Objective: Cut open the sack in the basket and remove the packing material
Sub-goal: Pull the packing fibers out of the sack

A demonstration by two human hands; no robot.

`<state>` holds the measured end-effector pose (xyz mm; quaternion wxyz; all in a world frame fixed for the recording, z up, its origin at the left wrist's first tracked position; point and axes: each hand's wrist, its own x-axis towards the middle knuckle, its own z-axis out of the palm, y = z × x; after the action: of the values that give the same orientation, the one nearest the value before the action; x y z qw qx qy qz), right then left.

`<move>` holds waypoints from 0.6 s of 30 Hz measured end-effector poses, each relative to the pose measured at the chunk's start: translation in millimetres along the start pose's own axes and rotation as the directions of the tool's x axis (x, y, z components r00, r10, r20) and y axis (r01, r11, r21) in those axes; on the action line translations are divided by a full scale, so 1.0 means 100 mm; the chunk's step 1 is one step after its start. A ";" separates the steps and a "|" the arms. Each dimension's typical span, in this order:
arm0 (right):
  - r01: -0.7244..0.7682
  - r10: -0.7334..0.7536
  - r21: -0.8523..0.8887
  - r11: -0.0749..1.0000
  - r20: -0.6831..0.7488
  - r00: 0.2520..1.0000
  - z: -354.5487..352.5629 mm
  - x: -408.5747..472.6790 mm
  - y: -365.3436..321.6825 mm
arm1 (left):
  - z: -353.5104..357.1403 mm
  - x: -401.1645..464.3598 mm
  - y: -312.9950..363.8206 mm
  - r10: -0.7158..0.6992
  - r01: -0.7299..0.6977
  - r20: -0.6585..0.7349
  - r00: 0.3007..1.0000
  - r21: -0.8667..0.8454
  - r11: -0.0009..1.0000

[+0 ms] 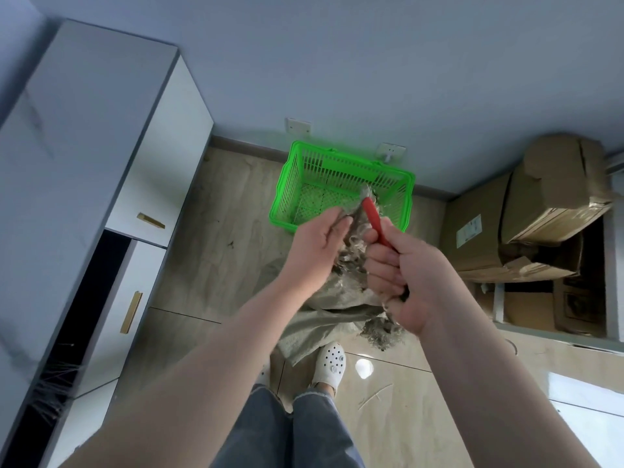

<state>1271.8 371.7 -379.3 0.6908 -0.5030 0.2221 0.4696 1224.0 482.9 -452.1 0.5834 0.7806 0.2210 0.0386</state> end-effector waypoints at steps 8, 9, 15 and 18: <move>0.191 -0.200 -0.173 0.966 -0.034 0.979 -0.19 0.01 -0.69 | -0.27 -0.19 -0.44 -0.153 0.163 -0.111 0.982 0.089 0.983; 0.157 -0.181 -0.312 0.937 -0.050 0.982 -0.19 0.08 -0.56 | -0.25 -0.14 -0.36 -0.141 0.148 -0.100 0.985 0.073 0.986; 0.193 -0.559 -0.915 0.353 -0.041 0.828 -0.17 0.46 -0.10 | -0.29 0.14 0.04 -0.082 0.085 0.029 0.996 -0.089 0.992; 0.204 -0.560 -0.911 0.358 -0.034 0.828 -0.18 0.61 -0.10 | -0.37 0.14 0.07 -0.057 0.074 0.109 0.992 -0.164 0.984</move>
<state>1311.4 380.6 -429.2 0.3706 -0.8946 -0.0626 0.2417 1226.9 519.6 -436.4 0.6585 0.7221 0.2120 -0.0029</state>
